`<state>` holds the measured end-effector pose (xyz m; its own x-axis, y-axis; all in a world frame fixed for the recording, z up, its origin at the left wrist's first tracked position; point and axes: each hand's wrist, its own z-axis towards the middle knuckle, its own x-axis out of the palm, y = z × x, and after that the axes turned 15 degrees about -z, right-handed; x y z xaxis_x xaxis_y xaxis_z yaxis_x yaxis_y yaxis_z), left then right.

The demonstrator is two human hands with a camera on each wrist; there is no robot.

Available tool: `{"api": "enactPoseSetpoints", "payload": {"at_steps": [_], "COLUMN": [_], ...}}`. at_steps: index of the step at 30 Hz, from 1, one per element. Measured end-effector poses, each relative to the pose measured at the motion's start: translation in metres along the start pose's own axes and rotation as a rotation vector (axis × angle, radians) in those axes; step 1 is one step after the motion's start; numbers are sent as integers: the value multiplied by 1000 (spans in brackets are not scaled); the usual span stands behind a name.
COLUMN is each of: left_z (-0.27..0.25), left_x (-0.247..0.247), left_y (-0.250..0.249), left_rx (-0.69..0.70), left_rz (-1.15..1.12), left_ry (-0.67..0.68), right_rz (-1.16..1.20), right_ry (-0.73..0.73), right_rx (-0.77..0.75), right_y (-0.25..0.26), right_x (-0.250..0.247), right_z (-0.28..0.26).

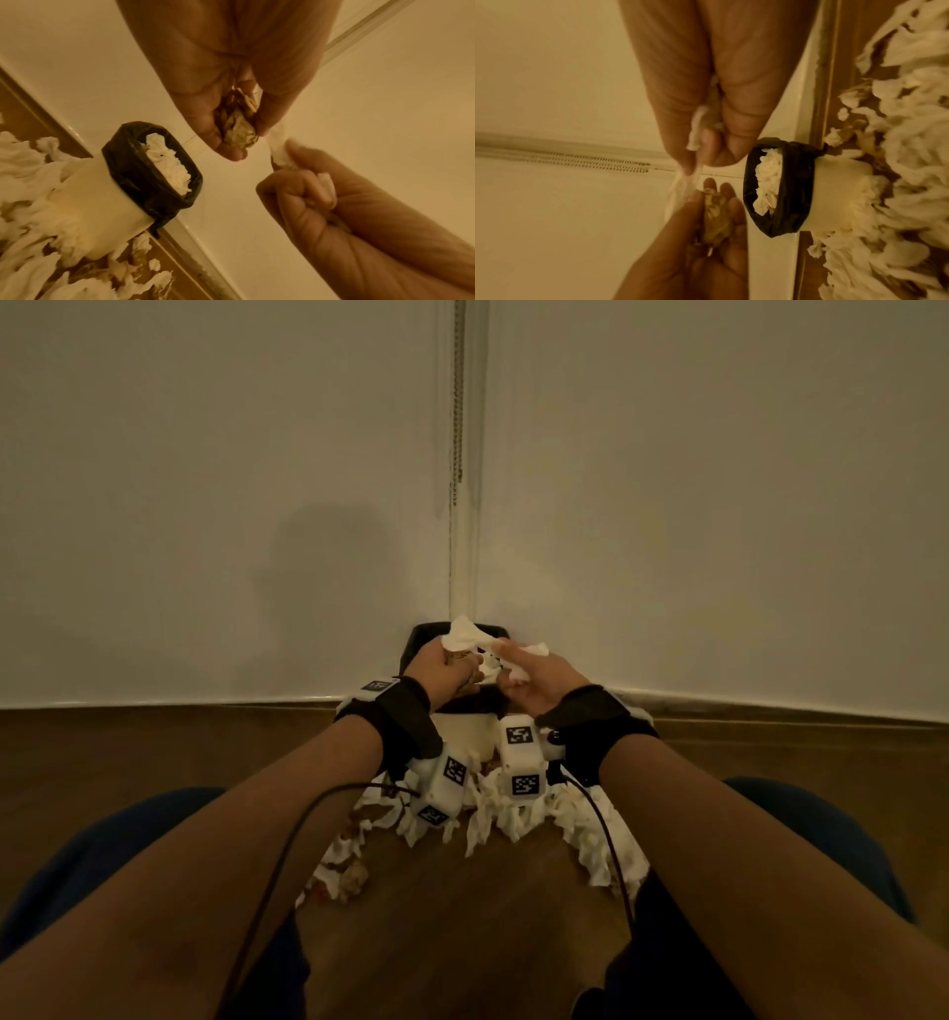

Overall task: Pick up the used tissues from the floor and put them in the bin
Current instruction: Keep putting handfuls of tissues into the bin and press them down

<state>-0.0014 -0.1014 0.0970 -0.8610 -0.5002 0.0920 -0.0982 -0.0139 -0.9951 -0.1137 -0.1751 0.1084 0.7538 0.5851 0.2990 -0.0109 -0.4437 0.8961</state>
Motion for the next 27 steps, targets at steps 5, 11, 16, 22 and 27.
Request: {"api": "enactPoseSetpoints", "payload": {"at_steps": [5, 11, 16, 22, 27], "left_z": [0, 2, 12, 26, 46], "left_x": [-7, -29, -38, -43, -32], "left_y": [-17, -30, -31, -21, -18], "left_rx": [42, -31, -14, 194, 170], "left_rz": [4, -57, 35, 239, 106], "left_ry": [-93, -72, -178, -340, -415], "right_rz": [-146, -315, -545, -629, -570], "right_ry": [-15, -162, -200, -344, -282], "right_rx": [-37, -167, -82, -150, -245], "right_y": [19, 44, 47, 42, 46], "right_x": [0, -11, -34, -26, -13], "right_z": [-8, -12, 2, 19, 36]}}
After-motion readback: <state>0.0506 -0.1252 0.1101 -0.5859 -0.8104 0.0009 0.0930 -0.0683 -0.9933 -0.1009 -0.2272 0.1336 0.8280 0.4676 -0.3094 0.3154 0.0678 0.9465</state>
